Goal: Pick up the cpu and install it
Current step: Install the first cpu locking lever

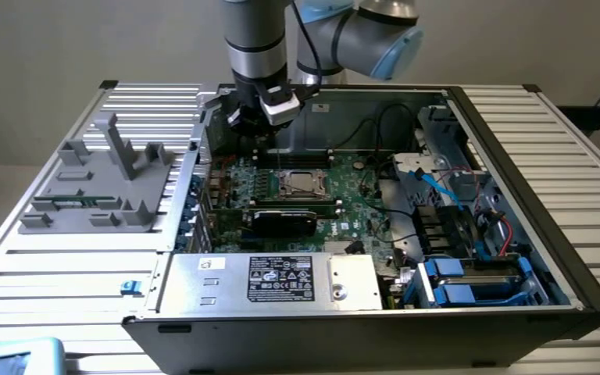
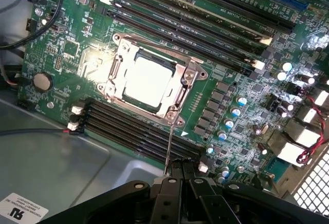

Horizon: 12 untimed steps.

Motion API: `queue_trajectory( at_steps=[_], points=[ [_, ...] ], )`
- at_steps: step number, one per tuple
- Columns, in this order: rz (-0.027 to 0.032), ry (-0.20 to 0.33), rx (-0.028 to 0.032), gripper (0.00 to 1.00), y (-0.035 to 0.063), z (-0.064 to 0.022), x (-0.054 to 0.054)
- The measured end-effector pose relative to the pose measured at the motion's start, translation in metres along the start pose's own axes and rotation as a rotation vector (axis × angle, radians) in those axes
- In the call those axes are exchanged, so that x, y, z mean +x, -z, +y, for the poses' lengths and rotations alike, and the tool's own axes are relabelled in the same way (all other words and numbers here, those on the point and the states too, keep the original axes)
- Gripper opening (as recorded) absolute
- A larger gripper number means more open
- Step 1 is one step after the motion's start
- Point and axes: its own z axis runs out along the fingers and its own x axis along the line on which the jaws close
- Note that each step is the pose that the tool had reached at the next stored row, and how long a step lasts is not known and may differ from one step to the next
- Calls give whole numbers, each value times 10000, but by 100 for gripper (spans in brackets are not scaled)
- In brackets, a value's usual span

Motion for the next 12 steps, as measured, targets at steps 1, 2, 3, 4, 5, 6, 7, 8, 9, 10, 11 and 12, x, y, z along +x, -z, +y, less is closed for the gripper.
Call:
queue_trajectory(
  at_steps=[1, 2, 3, 4, 5, 6, 7, 8, 9, 10, 11, 12],
  points=[
    [3, -9, -1, 11, -1, 5, 12],
    [6, -18, -3, 11, -1, 9, 22],
    [11, -29, -7, 11, -1, 12, 29],
    [19, -43, -11, 11, -1, 15, 36],
    [27, -58, -15, 11, -2, 18, 43],
    [35, -73, -19, 11, -3, 21, 50],
    [42, -89, -23, 11, -3, 24, 58],
    [47, -105, -27, 11, -3, 27, 64],
    [54, -124, -30, 11, -4, 29, 70],
    [59, -142, -32, 11, -4, 30, 72],
    [60, -146, -33, 11, -4, 30, 72],
    [61, -146, -33, 11, -4, 30, 72]
  ],
)
